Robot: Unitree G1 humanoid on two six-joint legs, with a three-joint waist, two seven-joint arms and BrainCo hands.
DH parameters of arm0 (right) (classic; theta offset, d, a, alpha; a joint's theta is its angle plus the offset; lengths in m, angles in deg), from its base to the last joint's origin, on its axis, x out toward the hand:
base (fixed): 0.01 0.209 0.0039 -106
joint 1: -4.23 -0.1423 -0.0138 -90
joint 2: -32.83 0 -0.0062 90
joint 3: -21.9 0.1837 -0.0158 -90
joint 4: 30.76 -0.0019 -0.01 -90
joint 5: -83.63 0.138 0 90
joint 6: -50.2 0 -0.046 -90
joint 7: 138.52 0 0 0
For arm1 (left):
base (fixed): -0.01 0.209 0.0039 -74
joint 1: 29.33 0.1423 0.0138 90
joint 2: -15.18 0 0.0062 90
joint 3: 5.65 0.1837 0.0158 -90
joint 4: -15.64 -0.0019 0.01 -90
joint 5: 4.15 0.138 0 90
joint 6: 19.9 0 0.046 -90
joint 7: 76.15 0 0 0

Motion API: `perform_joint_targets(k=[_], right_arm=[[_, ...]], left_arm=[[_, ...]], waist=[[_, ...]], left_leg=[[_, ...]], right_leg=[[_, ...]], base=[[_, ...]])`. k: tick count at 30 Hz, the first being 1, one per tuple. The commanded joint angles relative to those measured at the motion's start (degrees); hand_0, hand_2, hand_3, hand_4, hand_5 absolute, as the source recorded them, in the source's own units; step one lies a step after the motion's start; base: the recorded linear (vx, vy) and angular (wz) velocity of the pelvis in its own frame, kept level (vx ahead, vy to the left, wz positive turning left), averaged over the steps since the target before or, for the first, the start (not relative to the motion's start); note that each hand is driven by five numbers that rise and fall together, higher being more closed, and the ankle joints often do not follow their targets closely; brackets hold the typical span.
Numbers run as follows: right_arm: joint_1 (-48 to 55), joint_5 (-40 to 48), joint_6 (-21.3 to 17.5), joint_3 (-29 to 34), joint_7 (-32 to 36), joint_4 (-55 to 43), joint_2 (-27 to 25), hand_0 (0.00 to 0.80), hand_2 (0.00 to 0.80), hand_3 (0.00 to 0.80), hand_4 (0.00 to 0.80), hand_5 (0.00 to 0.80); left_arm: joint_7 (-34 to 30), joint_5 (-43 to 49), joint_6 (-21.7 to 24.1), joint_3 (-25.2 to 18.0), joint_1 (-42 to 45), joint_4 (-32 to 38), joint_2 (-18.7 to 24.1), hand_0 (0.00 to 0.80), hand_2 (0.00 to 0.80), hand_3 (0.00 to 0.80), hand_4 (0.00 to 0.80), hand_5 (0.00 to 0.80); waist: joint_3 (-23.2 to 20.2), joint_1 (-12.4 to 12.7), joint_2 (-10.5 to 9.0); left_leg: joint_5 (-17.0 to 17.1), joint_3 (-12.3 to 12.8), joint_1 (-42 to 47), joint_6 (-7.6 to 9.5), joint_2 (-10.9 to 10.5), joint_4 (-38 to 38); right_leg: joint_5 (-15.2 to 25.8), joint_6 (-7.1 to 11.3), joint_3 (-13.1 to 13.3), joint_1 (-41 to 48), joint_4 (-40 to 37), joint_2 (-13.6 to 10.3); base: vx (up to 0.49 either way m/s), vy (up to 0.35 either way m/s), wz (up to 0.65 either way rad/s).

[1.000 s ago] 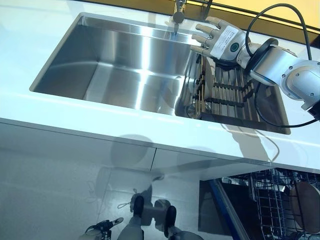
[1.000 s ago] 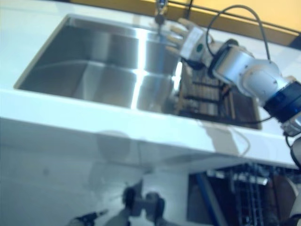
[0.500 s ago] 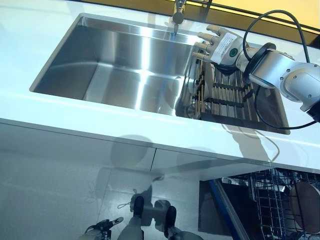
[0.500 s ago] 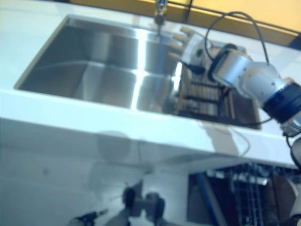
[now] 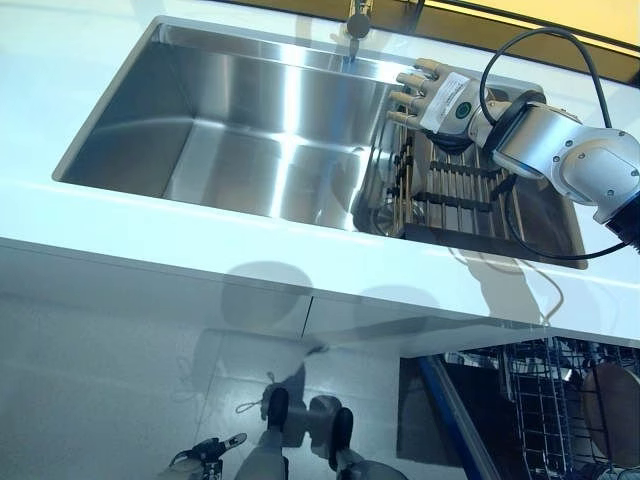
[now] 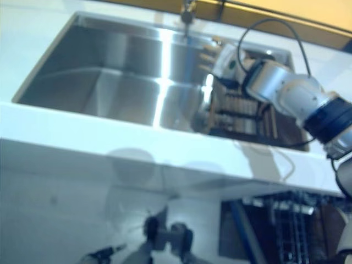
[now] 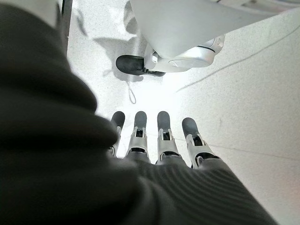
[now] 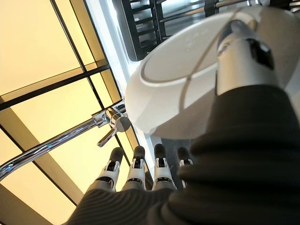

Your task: Take plates into dishwasher

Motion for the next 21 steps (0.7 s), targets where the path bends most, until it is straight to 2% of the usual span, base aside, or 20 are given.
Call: perform_joint_targets(k=[1,7,8,9,10,11,21], right_arm=[[-3.18,-1.77,-0.47,-0.96,0.76,1.47,-0.34,0.0,0.0,0.0,0.0,0.0],[-3.44,-3.89,-1.48,-1.54,1.95,1.44,0.22,0.0,0.0,0.0,0.0,0.0],[-3.89,-5.29,-2.43,-2.22,2.24,1.91,0.38,0.144,0.144,0.144,0.144,0.144],[-4.04,-5.97,-2.99,-2.5,2.6,1.95,0.45,0.254,0.254,0.254,0.254,0.254],[-4.04,-7.11,-3.61,-2.64,2.94,1.89,0.43,0.574,0.574,0.574,0.574,0.574],[-3.91,-7.76,-3.94,-2.56,3.25,1.8,0.48,0.8,0.8,0.8,0.8,0.8],[-2.0,-12.42,-6.85,-1.01,6.93,1.76,0.5,0.8,0.8,0.8,0.8,0.8]], left_arm=[[-0.03,-2.17,0.89,-1.27,-0.53,-1.45,1.48,0.0,0.0,0.0,0.0,0.0],[-0.16,-3.24,1.5,-1.23,-0.25,-1.17,1.58,0.0,0.0,0.0,0.0,0.0],[-0.33,-3.54,1.64,-1.17,-0.23,-1.19,1.65,0.0,0.0,0.0,0.0,0.0],[-0.33,-3.49,1.55,-1.26,-0.24,-1.14,1.61,0.0,0.0,0.0,0.0,0.0],[-0.43,-3.59,1.82,-1.25,-0.05,-1.16,1.7,0.0,0.0,0.0,0.0,0.0],[-0.5,-3.47,1.92,-1.4,0.01,-1.17,1.69,0.0,0.0,0.0,0.0,0.0],[-0.94,-2.89,2.62,-1.86,0.12,-1.4,1.67,0.0,0.0,0.0,0.0,0.0]], waist=[[2.32,1.55,-1.79],[3.47,1.89,-1.51],[3.68,1.99,-1.44],[3.72,2.03,-1.43],[3.81,2.09,-1.45],[3.87,2.09,-1.45],[3.64,2.09,-2.17]], left_leg=[[-5.97,4.08,2.15,1.31,-3.25,-0.21],[-5.64,4.11,1.81,1.18,-3.23,-0.21],[-5.48,4.16,1.58,1.12,-3.19,-0.21],[-5.37,4.09,1.46,1.07,-3.2,-0.21],[-5.25,4.02,1.33,1.02,-3.19,-0.21],[-5.22,4.02,1.29,1.0,-3.16,-0.21],[-5.29,4.3,1.34,1.0,-3.1,-0.21]], right_leg=[[-0.57,2.71,-1.42,-1.85,-0.09,0.82],[-0.39,2.76,-1.81,-2.1,-0.09,0.77],[-0.33,2.76,-2.04,-2.26,-0.09,0.72],[-0.3,2.74,-2.13,-2.34,-0.09,0.71],[-0.24,2.75,-2.27,-2.43,-0.09,0.67],[-0.23,2.75,-2.34,-2.45,-0.09,0.65],[-0.24,2.72,-2.5,-2.44,-0.09,0.64]], base=[[0.0,0.0,0.0],[0.0,0.0,0.0],[0.0,0.0,0.0],[0.0,0.0,0.0],[0.0,0.0,0.0],[0.0,0.0,0.0],[-0.001,0.0,0.0]])
